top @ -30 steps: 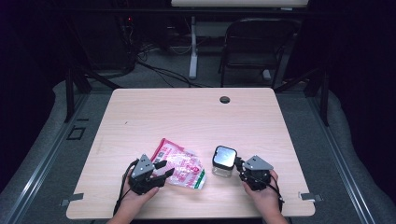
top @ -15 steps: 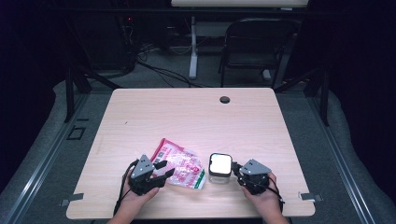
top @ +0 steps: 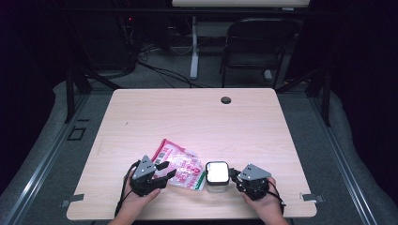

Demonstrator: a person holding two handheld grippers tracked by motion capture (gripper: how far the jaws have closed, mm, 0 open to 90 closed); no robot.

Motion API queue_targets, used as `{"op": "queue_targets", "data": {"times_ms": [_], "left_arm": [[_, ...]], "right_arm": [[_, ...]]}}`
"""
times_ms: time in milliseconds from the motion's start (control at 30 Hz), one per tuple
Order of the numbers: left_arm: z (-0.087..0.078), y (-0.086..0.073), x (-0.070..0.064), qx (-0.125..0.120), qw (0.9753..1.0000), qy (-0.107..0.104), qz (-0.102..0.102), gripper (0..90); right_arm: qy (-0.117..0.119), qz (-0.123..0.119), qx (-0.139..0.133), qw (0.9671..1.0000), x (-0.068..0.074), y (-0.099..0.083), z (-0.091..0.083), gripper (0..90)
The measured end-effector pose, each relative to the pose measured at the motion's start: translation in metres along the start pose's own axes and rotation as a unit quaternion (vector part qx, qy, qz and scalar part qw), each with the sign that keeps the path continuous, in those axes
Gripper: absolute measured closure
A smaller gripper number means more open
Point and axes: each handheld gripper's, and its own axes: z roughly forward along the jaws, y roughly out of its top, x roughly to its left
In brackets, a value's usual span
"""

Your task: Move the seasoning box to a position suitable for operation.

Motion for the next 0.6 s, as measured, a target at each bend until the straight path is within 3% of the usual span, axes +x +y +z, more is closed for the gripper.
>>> {"op": "queue_targets", "data": {"times_ms": [333,500,600], "left_arm": [[0.0,0.0,0.0,-0.002,1.0,-0.001,-0.001,55.2],[0.0,0.001,0.001,-0.006,1.0,-0.001,-0.001,55.3],[0.001,0.002,0.001,-0.005,1.0,-0.004,0.0,55.4]], "right_arm": [[-0.003,-0.003,0.012,0.9999,0.004,-0.001,-0.003,76.4],[0.011,0.025,0.001,0.9996,-0.001,-0.004,-0.005,74.9],[0.01,0.028,-0.006,0.9995,-0.002,-0.004,-0.011,73.2]]}}
